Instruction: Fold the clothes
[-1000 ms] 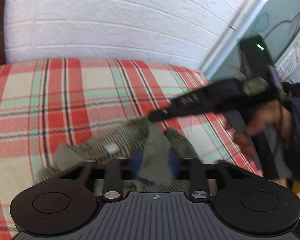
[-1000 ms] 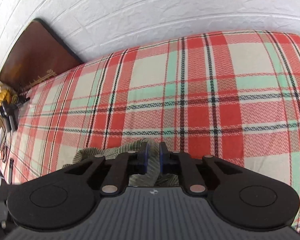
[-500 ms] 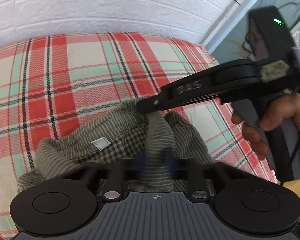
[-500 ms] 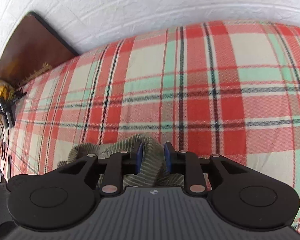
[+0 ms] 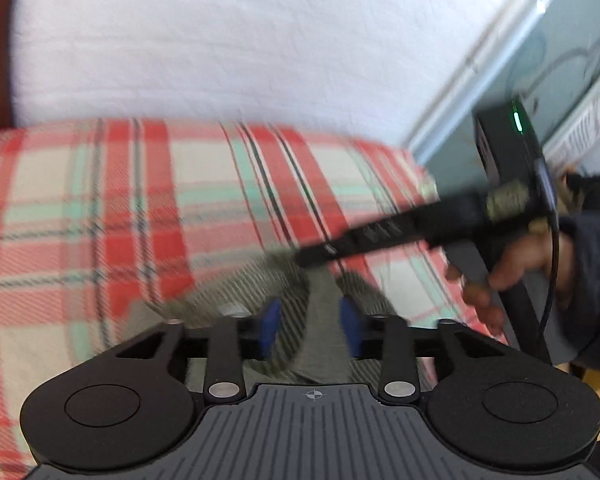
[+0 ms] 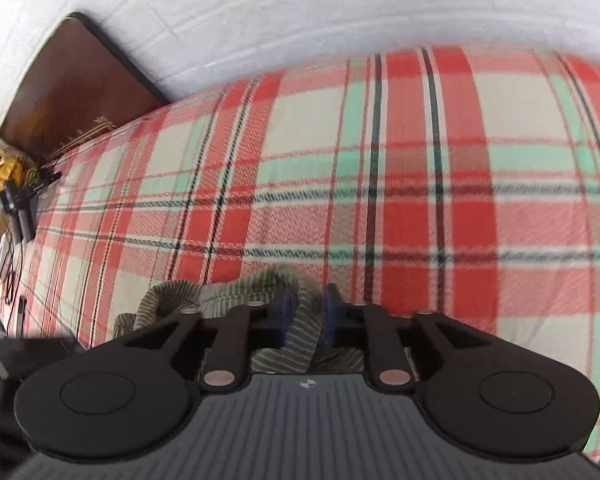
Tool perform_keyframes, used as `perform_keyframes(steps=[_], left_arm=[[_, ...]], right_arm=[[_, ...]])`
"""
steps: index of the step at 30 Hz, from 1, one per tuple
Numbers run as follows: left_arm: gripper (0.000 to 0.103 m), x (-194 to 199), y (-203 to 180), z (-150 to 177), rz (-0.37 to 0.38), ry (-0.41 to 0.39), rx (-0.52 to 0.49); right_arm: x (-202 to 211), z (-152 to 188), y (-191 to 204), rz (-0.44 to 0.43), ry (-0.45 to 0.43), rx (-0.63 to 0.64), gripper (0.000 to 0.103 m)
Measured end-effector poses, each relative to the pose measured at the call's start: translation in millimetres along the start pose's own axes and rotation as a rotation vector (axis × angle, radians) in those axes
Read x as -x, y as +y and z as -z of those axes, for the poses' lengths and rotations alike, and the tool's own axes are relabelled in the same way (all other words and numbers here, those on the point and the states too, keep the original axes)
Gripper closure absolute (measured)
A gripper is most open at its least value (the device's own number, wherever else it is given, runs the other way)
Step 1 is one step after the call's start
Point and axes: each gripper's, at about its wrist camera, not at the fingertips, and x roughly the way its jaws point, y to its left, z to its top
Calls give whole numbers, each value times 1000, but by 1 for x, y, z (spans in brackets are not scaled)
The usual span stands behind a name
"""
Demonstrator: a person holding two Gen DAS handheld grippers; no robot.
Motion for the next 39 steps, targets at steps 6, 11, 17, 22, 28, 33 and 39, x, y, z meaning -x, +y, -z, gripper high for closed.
perform_keyframes(steps=[6,11,17,22,28,33,39], left_arm=[[46,-9,53,-33,-208,87,7],[47,-47,67,-45,-230,269,-30],[46,-68,64,-38,-216,374,-54],[55,-72,76,-34,-241,398,22],[98,-62,87,-29,-284,327,90],[103,-48,92,-16,-348,261,117],[103,-42,100,-6,-384,220,177]], right_arm=[[3,-21,5,8,-14,69,68],[-10,-23,12,-2,13,77,68],[-16,-22,10,-2,29,65,68],[-23,-21,9,4,52,55,68],[-32,-18,5,4,101,43,79],[-27,-11,-5,12,95,-4,97],[-25,-8,-10,19,83,-34,97]])
